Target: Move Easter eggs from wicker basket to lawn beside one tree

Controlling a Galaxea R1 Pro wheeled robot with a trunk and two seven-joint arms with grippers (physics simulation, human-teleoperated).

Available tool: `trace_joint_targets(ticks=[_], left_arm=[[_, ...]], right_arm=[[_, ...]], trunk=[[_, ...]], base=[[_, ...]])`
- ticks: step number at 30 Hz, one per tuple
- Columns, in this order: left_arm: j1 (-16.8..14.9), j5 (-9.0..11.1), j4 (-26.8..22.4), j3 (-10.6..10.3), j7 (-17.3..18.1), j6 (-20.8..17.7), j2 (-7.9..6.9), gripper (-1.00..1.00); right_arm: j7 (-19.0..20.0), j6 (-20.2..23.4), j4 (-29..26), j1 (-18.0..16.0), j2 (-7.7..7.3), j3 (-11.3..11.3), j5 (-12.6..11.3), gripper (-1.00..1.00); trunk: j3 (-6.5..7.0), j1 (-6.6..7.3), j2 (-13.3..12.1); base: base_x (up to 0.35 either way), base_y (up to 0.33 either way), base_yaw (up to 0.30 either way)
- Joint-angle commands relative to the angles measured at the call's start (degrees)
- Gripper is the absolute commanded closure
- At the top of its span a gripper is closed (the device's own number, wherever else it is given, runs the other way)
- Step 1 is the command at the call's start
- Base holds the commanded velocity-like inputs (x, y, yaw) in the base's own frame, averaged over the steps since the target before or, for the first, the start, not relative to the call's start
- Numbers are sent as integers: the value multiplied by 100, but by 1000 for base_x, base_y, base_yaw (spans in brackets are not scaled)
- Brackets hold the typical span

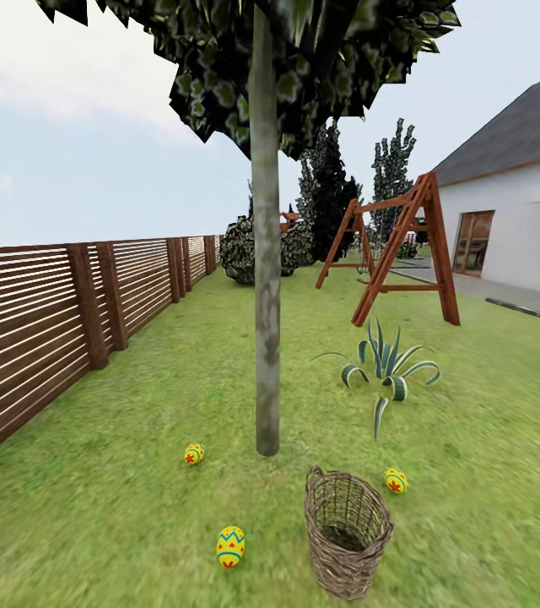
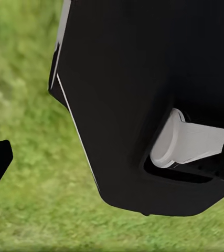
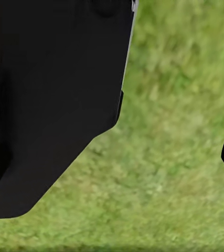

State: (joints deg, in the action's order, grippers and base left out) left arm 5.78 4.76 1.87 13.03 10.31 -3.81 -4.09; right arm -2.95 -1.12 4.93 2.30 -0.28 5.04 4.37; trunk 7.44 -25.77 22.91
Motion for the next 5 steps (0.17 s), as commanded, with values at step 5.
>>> trace_joint_targets(ticks=[5], left_arm=[[2,51,-2,16,24,-32,-1,-100]], right_arm=[[-22,-14,8,0,1,32,47,-100]], trunk=[[2,-1,1]], base=[[0,0,0]])
